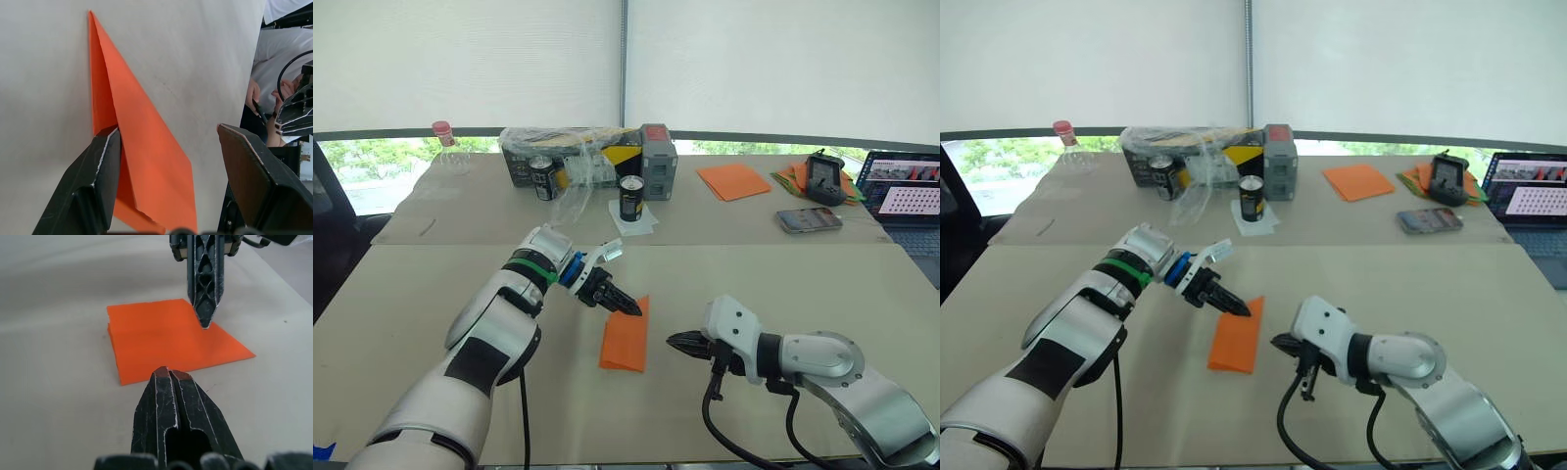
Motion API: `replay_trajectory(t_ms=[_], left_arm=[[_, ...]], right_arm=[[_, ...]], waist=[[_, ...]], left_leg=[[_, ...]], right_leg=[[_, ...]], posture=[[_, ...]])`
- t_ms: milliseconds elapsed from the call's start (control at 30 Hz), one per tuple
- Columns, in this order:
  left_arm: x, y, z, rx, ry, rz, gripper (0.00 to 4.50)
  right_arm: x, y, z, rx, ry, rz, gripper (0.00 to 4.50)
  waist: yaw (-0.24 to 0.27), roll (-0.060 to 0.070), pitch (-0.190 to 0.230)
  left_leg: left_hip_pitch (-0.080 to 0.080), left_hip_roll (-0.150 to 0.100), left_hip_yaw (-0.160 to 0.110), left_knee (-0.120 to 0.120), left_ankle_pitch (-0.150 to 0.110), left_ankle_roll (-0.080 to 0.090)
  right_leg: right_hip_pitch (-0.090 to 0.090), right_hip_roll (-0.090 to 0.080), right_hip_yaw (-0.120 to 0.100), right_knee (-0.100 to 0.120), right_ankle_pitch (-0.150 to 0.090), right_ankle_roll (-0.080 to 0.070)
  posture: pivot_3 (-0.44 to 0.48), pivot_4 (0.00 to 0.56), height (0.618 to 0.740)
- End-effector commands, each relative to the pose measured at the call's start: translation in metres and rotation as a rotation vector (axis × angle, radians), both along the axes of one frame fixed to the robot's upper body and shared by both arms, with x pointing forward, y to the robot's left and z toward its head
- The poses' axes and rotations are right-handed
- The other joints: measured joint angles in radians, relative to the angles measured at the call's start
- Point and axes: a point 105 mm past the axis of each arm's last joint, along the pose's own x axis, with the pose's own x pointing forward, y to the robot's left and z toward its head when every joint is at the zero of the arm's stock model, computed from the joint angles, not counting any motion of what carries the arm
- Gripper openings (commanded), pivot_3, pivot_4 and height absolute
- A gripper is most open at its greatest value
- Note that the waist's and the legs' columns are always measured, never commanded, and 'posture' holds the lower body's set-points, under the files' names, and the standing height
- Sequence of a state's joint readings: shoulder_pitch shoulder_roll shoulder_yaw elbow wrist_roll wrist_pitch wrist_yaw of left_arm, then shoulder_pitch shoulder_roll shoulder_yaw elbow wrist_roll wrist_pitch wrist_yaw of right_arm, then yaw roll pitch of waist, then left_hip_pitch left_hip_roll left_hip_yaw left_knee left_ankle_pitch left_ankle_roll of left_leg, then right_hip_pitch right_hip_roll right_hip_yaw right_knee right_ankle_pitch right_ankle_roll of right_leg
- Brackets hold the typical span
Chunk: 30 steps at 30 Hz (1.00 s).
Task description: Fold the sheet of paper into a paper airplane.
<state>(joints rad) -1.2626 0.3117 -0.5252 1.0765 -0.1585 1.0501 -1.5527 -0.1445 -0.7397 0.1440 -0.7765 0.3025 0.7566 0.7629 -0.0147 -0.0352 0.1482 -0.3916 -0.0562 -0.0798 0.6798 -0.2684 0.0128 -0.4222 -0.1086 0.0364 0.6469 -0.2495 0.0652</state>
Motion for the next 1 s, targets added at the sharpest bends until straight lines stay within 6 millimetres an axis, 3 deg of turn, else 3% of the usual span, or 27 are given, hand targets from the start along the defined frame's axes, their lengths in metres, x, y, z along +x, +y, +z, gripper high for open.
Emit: replay_trajectory(t_ms=[33, 233, 300, 433, 567, 733, 867, 1000], left_arm=[[0.001, -0.004, 0.008, -0.027, 0.021, 0.019, 2.44], [-0.003, -0.001, 0.004, -0.016, 0.126, 0.12, 0.4], [-0.001, 0.0, 0.009, -0.044, 0.162, 0.195, 0.03], [0.004, 0.002, 0.034, -0.142, 0.237, 0.341, 0.03], [0.01, 0.02, 0.041, -0.137, 0.315, 0.52, 0.03], [-0.001, 0.043, 0.034, -0.092, 0.564, 0.704, 0.03], [-0.028, 0.041, 0.023, -0.04, 0.761, 0.829, 0.03], [-0.023, 0.04, 0.019, -0.072, 0.781, 0.872, 0.03]], right_arm=[[-0.003, 0.001, 0.011, 0.003, -0.049, 0.01, 0.0], [0.0, 0.003, 0.013, 0.006, -0.062, 0.012, 0.0], [0.001, 0.003, 0.013, 0.005, -0.064, 0.02, 0.0], [0.004, 0.005, 0.013, 0.001, -0.065, 0.042, 0.0], [0.005, 0.007, 0.012, 0.003, -0.06, 0.068, 0.0], [0.007, 0.009, 0.01, -0.001, -0.05, 0.101, 0.0], [0.011, 0.013, 0.009, 0.0, -0.047, 0.137, 0.0], [0.014, 0.019, 0.008, 0.005, -0.046, 0.166, 0.0]], waist=[[0.0, 0.0, 0.0], [0.0, 0.0, 0.0], [0.0, 0.0, 0.0], [-0.001, 0.0, 0.0], [-0.002, 0.0, 0.0], [-0.002, -0.001, 0.0], [0.001, -0.005, 0.002], [0.002, -0.006, 0.003]], left_leg=[[0.0, 0.0, 0.0, 0.0, 0.0, 0.0], [0.0, 0.0, 0.0, 0.001, 0.0, 0.0], [0.0, 0.0, 0.0, 0.001, 0.0, 0.0], [0.0, 0.0, 0.0, 0.001, 0.0, 0.0], [0.0, 0.0, 0.0, 0.001, 0.0, 0.0], [0.002, 0.0, 0.0, 0.001, 0.0, 0.0], [0.001, -0.002, -0.001, 0.002, 0.0, -0.001], [0.002, -0.006, -0.001, 0.003, 0.0, -0.001]], right_leg=[[0.0, 0.0, 0.0, 0.0, 0.0, 0.0], [0.0, 0.0, 0.0, 0.001, 0.0, 0.0], [0.0, 0.0, 0.0, 0.001, 0.0, 0.0], [0.0, 0.0, 0.0, 0.002, 0.0, 0.0], [-0.001, 0.0, 0.0, 0.002, 0.0, 0.0], [-0.001, 0.0, 0.0, 0.004, 0.0, 0.0], [-0.001, -0.001, -0.001, 0.01, 0.0, 0.0], [-0.001, -0.005, -0.001, 0.01, -0.001, 0.003]], posture=[[0.0, 0.15, 0.739], [0.0, 0.15, 0.739], [0.0, 0.15, 0.739], [0.0, 0.15, 0.739], [0.0, 0.15, 0.739], [0.0, 0.15, 0.739], [0.0, 0.15, 0.739], [0.0, 0.15, 0.739]])
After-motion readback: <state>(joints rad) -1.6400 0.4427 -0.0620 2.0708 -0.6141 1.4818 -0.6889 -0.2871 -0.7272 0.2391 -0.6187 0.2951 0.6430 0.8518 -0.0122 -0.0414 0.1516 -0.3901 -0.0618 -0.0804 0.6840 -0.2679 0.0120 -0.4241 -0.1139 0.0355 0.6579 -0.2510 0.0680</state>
